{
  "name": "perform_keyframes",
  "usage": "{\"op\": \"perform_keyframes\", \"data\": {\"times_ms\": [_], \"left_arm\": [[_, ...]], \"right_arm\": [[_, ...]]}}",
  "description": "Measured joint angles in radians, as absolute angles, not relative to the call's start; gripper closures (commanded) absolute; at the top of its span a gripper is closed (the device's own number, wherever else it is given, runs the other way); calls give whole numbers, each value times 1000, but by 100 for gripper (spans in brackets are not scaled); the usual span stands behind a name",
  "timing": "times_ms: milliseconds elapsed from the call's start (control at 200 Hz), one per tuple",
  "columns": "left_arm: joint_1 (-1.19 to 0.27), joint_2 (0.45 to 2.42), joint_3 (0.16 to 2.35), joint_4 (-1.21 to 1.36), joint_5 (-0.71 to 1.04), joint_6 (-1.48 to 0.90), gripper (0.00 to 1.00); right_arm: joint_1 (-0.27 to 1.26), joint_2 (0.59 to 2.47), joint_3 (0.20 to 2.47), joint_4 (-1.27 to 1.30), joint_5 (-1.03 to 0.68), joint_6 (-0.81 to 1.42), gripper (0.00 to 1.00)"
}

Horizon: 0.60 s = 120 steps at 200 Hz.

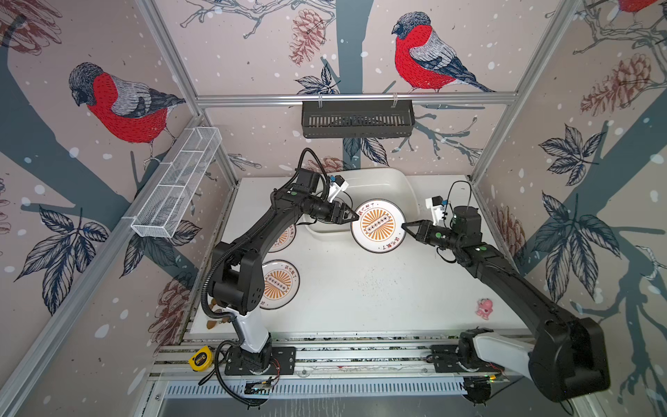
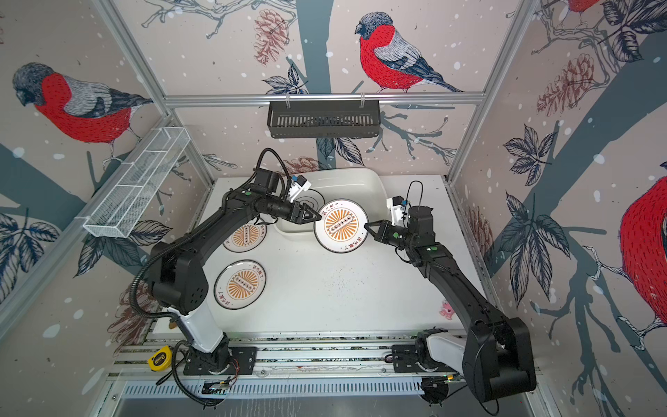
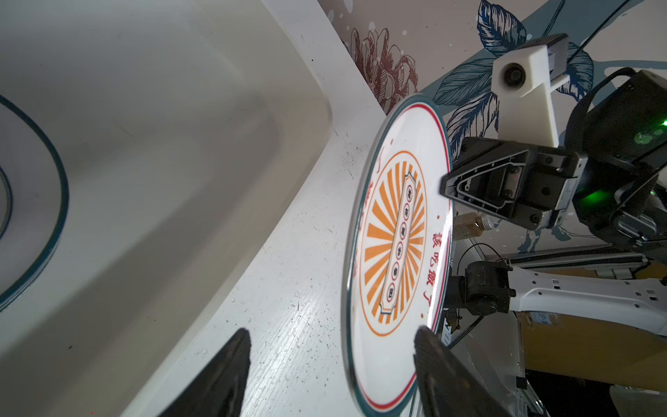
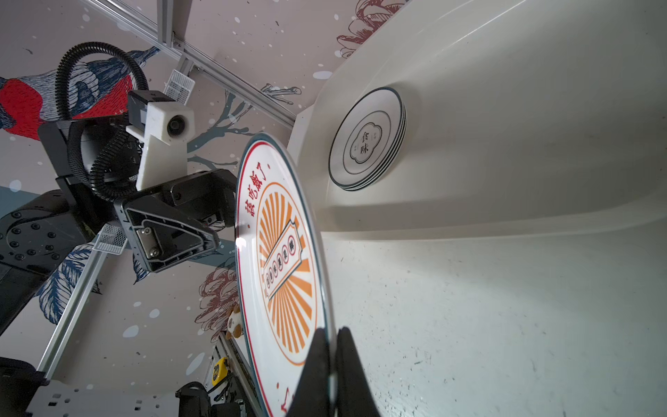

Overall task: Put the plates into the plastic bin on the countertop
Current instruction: 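Grasp the plate rim with the left gripper while the right gripper holds it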

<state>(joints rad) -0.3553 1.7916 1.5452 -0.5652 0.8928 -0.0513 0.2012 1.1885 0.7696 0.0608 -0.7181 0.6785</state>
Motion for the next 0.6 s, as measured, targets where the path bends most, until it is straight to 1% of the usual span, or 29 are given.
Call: {"op": "perform_keyframes", "data": {"times_ms": [80, 315, 365, 445, 600], "left_arm": [[-358, 1799, 1545, -566, 892, -51, 42], [-363, 1805, 1549, -565, 902, -55, 52], [-363, 1807, 1550, -565, 908, -56, 57], [-368, 1808, 1552, -565, 910, -70, 61], [-376, 1815, 1557, -565, 912, -71, 73]], "right_arm": [[200, 1194, 774, 62, -725, 679, 98], [198, 1200, 780, 64, -728, 678, 97], [198, 1200, 782, 64, -727, 678, 97], [198, 1200, 789, 60, -724, 677, 97], [198, 1201, 801, 52, -715, 665, 96]]}}
